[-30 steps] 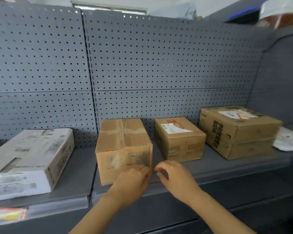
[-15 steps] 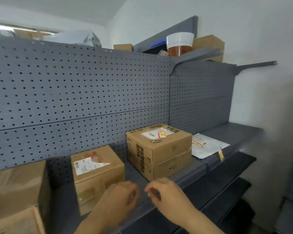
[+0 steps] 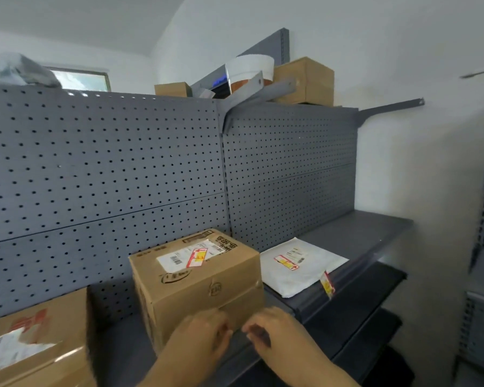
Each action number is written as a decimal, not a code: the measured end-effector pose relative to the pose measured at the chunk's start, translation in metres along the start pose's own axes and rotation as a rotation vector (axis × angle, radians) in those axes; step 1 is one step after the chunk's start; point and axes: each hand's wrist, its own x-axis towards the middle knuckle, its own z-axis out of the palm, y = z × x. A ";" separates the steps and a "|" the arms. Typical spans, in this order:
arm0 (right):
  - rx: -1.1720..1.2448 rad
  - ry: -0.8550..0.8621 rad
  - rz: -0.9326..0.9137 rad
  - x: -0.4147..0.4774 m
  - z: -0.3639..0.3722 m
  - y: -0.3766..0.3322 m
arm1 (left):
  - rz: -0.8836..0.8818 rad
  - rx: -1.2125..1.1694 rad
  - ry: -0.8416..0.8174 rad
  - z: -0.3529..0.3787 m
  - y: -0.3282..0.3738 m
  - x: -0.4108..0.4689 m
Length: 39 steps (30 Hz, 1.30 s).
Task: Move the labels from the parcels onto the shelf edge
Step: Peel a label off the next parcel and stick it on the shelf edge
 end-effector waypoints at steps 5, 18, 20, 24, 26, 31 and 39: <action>0.000 0.019 0.078 0.023 -0.017 0.061 | 0.079 -0.009 -0.048 0.034 0.018 0.069; 0.030 0.126 0.290 0.062 -0.064 0.233 | 0.102 -0.083 -0.168 0.108 0.059 0.225; 0.048 0.118 0.327 0.064 -0.066 0.254 | 0.091 -0.075 -0.179 0.121 0.060 0.235; 0.035 0.105 0.461 0.071 -0.069 0.311 | 0.005 -0.062 -0.199 0.144 0.067 0.259; 0.033 0.047 0.474 0.080 -0.070 0.333 | -0.033 -0.052 -0.216 0.153 0.072 0.269; 0.030 -0.111 0.346 0.096 -0.065 0.354 | -0.122 -0.026 -0.227 0.167 0.080 0.278; 0.048 -0.153 0.079 0.105 -0.060 0.358 | -0.179 0.033 -0.203 0.168 0.076 0.267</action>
